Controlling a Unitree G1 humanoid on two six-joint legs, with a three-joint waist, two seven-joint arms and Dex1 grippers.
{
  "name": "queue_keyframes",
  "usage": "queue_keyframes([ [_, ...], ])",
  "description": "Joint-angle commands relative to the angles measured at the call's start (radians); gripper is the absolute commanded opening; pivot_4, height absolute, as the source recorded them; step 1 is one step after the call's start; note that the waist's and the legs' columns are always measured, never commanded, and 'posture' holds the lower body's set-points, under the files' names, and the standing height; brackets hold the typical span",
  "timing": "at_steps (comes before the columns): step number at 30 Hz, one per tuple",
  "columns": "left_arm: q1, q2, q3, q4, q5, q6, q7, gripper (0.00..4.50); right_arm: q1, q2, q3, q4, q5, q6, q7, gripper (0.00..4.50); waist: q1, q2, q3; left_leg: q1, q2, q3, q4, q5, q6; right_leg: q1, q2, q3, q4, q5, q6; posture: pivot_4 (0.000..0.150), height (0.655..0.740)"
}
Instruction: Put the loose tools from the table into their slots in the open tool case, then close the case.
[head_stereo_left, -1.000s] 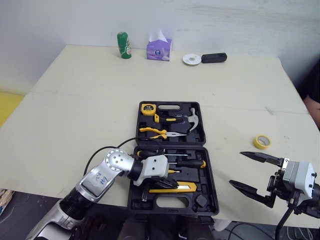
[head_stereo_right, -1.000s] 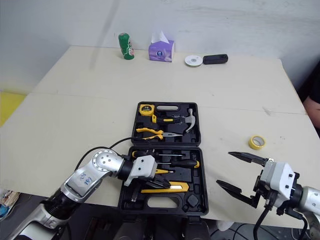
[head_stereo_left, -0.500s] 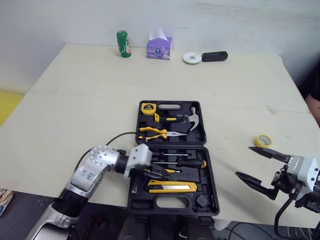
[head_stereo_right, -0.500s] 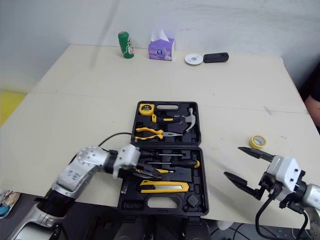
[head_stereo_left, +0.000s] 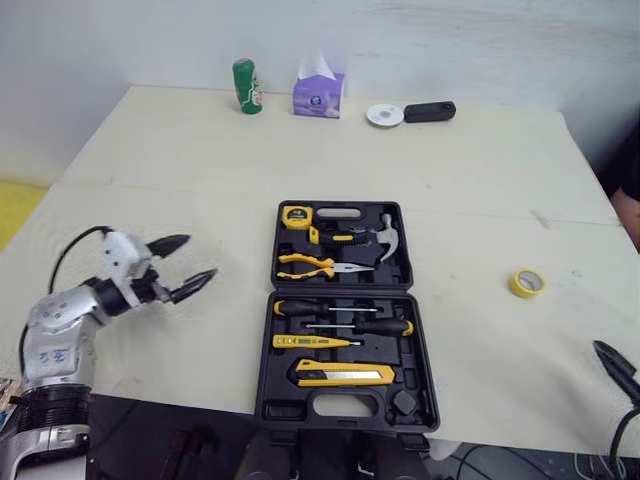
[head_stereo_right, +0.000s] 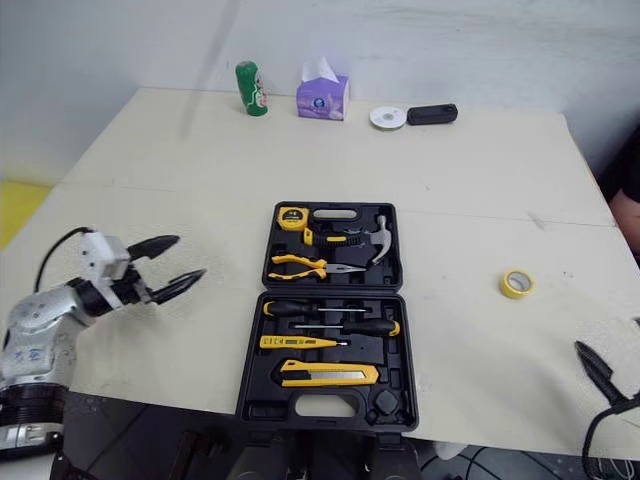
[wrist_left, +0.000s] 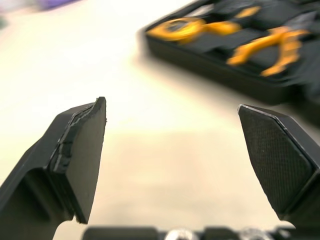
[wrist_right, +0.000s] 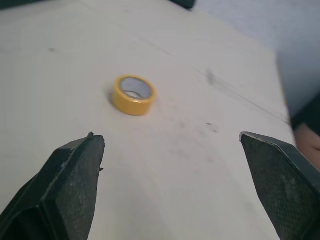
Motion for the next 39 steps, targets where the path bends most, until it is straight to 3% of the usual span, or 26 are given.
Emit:
queue_keyframes([
  [1,0.045,0.028,0.109,0.057,-0.01,-0.045,0.068,4.47,0.022,0.018,-0.101,0.096,0.021,-0.053,-0.084,4.5,-0.001,0.0,0.0,0.0,0.0,0.0,-0.001,0.0,0.0,-0.001,0.0,0.0,0.0,0.0,0.0,0.15,0.74],
  [11,0.096,-0.017,0.245,0.064,-0.063,0.018,0.27,4.47,0.052,0.071,-0.147,0.301,0.02,-0.181,-0.215,4.5,0.0,0.0,0.0,0.001,0.0,0.001,-0.003,-0.004,-0.007,-0.001,-0.001,0.001,0.001,0.0,-0.001,0.15,0.74],
  [18,0.071,-0.033,0.179,-0.017,-0.099,0.102,0.196,4.47,-0.02,0.07,-0.088,0.236,0.021,-0.176,-0.236,4.5,-0.013,0.0,0.0,0.003,0.0,0.003,-0.003,-0.004,-0.007,-0.001,-0.001,0.003,0.002,0.0,-0.001,0.15,0.74],
  [23,0.034,-0.036,0.087,-0.169,-0.12,0.179,0.125,4.47,-0.068,0.033,-0.018,0.074,0.032,-0.056,-0.248,4.5,-0.023,0.0,0.0,0.003,0.0,0.004,-0.003,-0.003,-0.009,-0.001,-0.001,0.005,0.003,0.0,-0.001,0.15,0.74],
  [32,-0.099,-0.061,-0.058,-0.361,-0.199,0.338,0.027,4.47,-0.167,-0.232,0.059,-0.109,0.084,0.36,-0.186,4.5,-0.022,0.001,0.001,0.003,0.0,0.006,-0.003,0.0,-0.003,-0.002,0.0,0.005,0.003,0.0,-0.001,0.15,0.74],
  [36,-0.164,-0.083,-0.121,-0.442,-0.224,0.411,0.025,4.47,-0.302,-0.504,0.202,-0.01,-0.007,0.579,-0.1,4.5,-0.024,0.002,0.003,0.003,0.0,0.007,-0.002,0.0,-0.002,-0.002,0.001,0.006,0.003,0.0,0.0,0.15,0.74],
  [39,-0.185,-0.097,-0.164,-0.486,-0.224,0.446,0.014,4.47,-0.447,-0.605,0.315,0.088,-0.009,0.603,0.057,4.5,-0.021,-0.001,0.004,0.002,0.001,0.007,-0.002,0.001,-0.001,-0.002,0.001,0.006,0.003,0.0,0.0,0.15,0.74],
])
